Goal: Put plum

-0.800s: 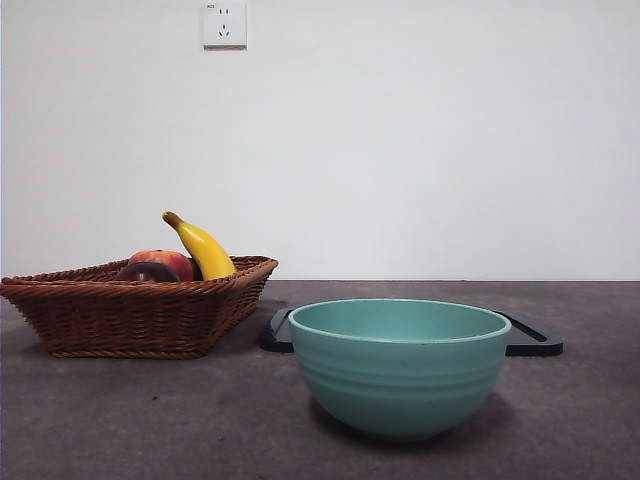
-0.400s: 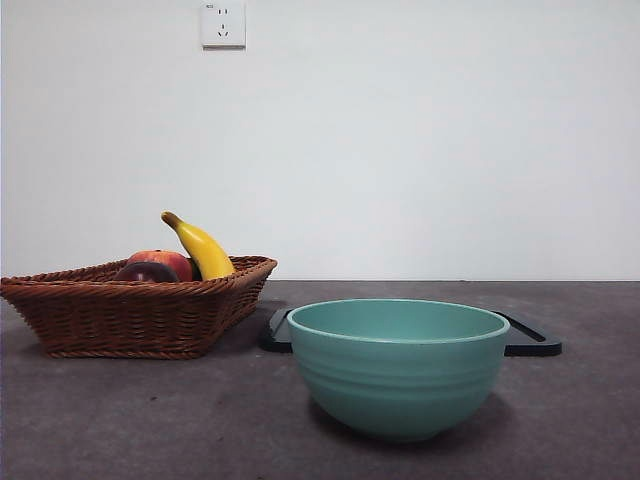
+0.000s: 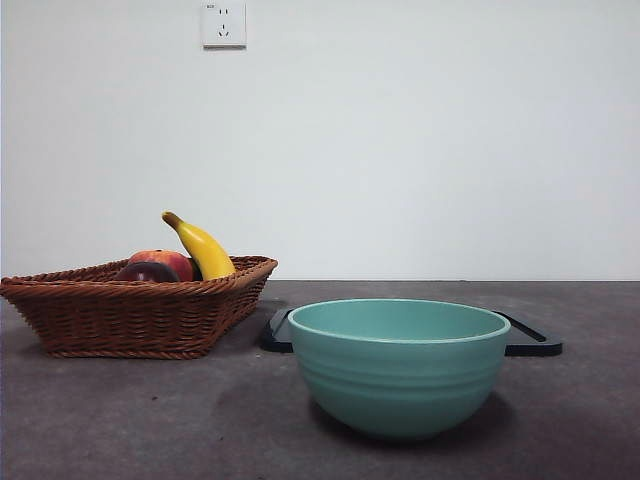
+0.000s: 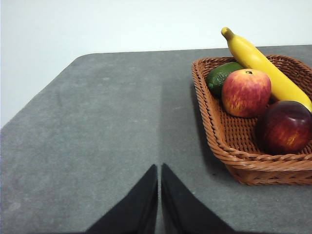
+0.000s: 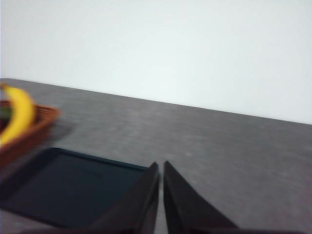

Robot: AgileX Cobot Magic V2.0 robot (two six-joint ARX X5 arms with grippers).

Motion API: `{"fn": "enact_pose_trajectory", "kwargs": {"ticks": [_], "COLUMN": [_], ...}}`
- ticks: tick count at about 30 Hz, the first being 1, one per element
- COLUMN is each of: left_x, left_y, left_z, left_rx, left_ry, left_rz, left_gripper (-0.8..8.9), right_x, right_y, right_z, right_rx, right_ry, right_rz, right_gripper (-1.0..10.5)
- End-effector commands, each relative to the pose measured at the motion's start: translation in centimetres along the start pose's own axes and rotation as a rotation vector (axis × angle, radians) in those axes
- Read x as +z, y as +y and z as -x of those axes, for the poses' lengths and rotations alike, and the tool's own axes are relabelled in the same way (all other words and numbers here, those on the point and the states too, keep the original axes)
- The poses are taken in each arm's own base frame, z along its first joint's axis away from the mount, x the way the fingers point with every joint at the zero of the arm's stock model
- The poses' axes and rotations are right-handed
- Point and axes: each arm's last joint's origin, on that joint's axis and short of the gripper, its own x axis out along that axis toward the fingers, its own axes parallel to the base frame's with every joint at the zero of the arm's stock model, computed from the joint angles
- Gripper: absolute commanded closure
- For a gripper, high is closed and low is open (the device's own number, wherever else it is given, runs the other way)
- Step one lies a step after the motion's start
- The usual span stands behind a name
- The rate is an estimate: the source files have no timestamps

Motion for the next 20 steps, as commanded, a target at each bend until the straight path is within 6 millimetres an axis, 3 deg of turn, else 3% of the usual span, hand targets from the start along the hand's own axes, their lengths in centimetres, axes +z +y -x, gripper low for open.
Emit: {"fn": "enact_pose_trajectory", "kwargs": {"ticks": [1, 8, 20], "left_x": [-0.7, -0.7, -0.7], "left_y": [0.0, 0.0, 0.0], "left_z": [-0.2, -0.2, -0.2], "left_rx": [0.005, 0.005, 0.005], "left_ry": [0.025, 0.025, 0.025], "left_rz": [0.007, 0.007, 0.007], "left_gripper": [8.04, 8.04, 8.04], "right_x": [-1.5, -4.4, -8.2], "right_y": [-0.3, -0.6, -0.6], "right_z": [0.2, 0.6, 0.1], "right_rx": [-0.062, -0.160, -0.182], "right_ry": [-0.017, -0.014, 0.035], "right_rz": [0.007, -0.002, -0.067], "right_gripper": [9.4, 9.4, 9.4]}}
